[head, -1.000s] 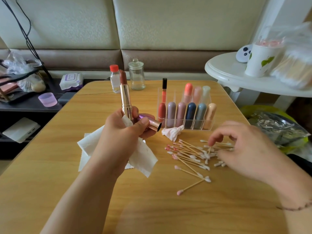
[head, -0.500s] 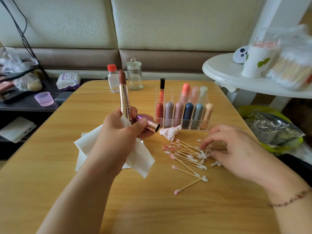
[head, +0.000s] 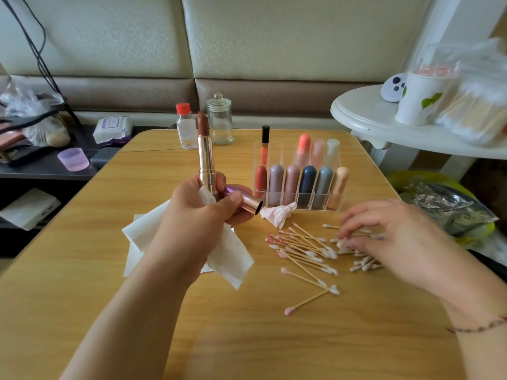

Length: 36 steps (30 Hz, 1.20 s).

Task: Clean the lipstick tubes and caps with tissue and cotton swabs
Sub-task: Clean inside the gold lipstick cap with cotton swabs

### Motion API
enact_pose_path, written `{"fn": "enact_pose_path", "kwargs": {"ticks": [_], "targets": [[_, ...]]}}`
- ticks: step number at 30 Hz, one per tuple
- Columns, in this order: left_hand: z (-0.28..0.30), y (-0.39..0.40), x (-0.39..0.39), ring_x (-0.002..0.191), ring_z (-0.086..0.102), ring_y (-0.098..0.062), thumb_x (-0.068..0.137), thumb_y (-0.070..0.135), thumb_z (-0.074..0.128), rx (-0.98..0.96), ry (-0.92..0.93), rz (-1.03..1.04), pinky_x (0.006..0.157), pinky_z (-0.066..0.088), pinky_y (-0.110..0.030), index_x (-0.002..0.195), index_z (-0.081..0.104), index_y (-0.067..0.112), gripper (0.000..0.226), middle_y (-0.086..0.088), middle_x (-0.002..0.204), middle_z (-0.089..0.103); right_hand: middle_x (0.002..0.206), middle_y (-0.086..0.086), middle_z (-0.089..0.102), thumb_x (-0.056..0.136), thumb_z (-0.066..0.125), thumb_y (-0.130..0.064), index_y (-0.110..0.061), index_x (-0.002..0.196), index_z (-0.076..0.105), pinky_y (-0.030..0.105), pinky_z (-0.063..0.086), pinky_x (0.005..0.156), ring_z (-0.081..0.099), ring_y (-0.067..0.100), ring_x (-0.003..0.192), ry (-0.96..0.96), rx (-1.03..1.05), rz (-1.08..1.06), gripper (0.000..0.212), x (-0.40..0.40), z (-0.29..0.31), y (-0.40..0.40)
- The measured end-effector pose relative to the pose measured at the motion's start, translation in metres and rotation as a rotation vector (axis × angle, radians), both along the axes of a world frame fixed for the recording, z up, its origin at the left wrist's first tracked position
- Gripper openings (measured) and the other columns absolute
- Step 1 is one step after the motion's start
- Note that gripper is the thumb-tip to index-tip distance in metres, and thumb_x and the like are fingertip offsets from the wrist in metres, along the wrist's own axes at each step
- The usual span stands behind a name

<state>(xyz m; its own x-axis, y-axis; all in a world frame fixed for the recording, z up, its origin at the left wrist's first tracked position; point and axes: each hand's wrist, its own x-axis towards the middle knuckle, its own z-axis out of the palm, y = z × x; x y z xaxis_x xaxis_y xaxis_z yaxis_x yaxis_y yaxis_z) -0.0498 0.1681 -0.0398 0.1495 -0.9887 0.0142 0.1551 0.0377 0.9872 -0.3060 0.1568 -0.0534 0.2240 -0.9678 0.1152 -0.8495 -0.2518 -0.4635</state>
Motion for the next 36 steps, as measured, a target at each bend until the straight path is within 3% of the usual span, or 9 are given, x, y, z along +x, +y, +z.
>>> {"fn": "enact_pose_path", "kwargs": {"ticks": [3,5,8,11,18,23,29,33,36], "targets": [[0.000,0.000,0.001,0.080,0.073,-0.026,0.091,-0.008,0.058,-0.001,0.009,-0.001,0.074,0.060,-0.030,0.088,0.050,0.010,0.019,-0.020,0.094,0.068,0.089,-0.029,0.067,0.088,0.071,-0.027,-0.044,0.086,0.073,0.009,0.043,0.068,0.055,-0.017,0.073,-0.129,-0.131,-0.018,0.018,0.003,0.004,0.002],[0.000,0.000,0.001,0.081,0.073,-0.025,0.091,-0.008,0.057,-0.001,0.009,-0.007,0.071,0.059,-0.028,0.088,0.050,0.009,0.019,-0.021,0.094,0.065,0.071,-0.021,0.067,0.091,0.066,-0.026,-0.042,0.088,0.072,0.013,0.041,0.052,0.057,-0.007,0.062,-0.193,-0.178,0.013,0.018,0.004,0.006,0.004],[0.000,0.001,0.000,0.080,0.072,-0.026,0.092,-0.008,0.056,-0.009,0.003,-0.034,0.070,0.059,-0.027,0.090,0.048,0.008,0.018,-0.022,0.093,0.063,0.063,-0.010,0.063,0.092,0.062,-0.029,-0.038,0.080,0.069,0.024,0.044,0.052,0.055,0.011,0.055,-0.230,-0.153,0.109,0.016,0.009,0.005,0.007],[0.000,0.001,0.000,0.080,0.072,-0.025,0.092,-0.009,0.055,-0.013,0.006,-0.038,0.069,0.058,-0.026,0.090,0.048,0.008,0.019,-0.023,0.093,0.062,0.059,-0.026,0.062,0.083,0.067,-0.044,-0.035,0.076,0.071,0.005,0.042,0.054,0.059,-0.006,0.057,-0.307,-0.075,0.163,0.013,0.017,0.005,0.010],[0.000,0.001,0.000,0.081,0.071,-0.025,0.091,-0.010,0.055,-0.004,0.011,-0.053,0.067,0.057,-0.024,0.089,0.049,0.008,0.019,-0.023,0.095,0.061,0.084,-0.033,0.071,0.091,0.062,-0.051,-0.045,0.086,0.076,0.019,0.053,0.067,0.069,-0.004,0.080,-0.312,-0.038,0.314,0.017,0.029,0.004,0.016],[-0.001,0.001,0.001,0.081,0.071,-0.025,0.091,-0.009,0.055,-0.011,0.006,-0.060,0.069,0.057,-0.025,0.089,0.048,0.008,0.019,-0.023,0.095,0.061,0.075,-0.024,0.068,0.080,0.051,-0.058,-0.047,0.089,0.068,0.017,0.047,0.061,0.064,0.001,0.073,-0.093,0.027,0.361,0.022,0.035,0.006,0.019],[-0.001,0.000,0.002,0.081,0.073,-0.025,0.091,-0.007,0.057,-0.007,0.005,-0.060,0.074,0.058,-0.031,0.089,0.049,0.009,0.018,-0.016,0.087,0.069,0.096,-0.025,0.067,0.077,0.062,-0.070,-0.058,0.102,0.055,0.023,0.050,0.087,0.062,-0.006,0.094,0.275,0.072,0.375,0.029,0.037,0.016,0.028],[-0.001,0.001,0.001,0.081,0.073,-0.026,0.091,-0.008,0.057,-0.015,0.018,-0.073,0.071,0.058,-0.028,0.089,0.049,0.008,0.018,-0.015,0.084,0.069,0.090,-0.017,0.065,0.083,0.053,-0.070,-0.048,0.111,0.058,0.029,0.043,0.072,0.062,0.007,0.090,0.364,-0.150,0.261,0.036,0.047,0.008,0.025],[-0.002,0.001,0.000,0.080,0.072,-0.026,0.091,-0.008,0.057,-0.007,0.020,-0.070,0.070,0.058,-0.027,0.090,0.049,0.007,0.017,-0.016,0.084,0.068,0.071,-0.017,0.065,0.079,0.045,-0.080,-0.039,0.095,0.067,0.027,0.042,0.055,0.064,0.008,0.068,0.159,-0.298,0.196,0.049,0.052,-0.004,0.020]]}}
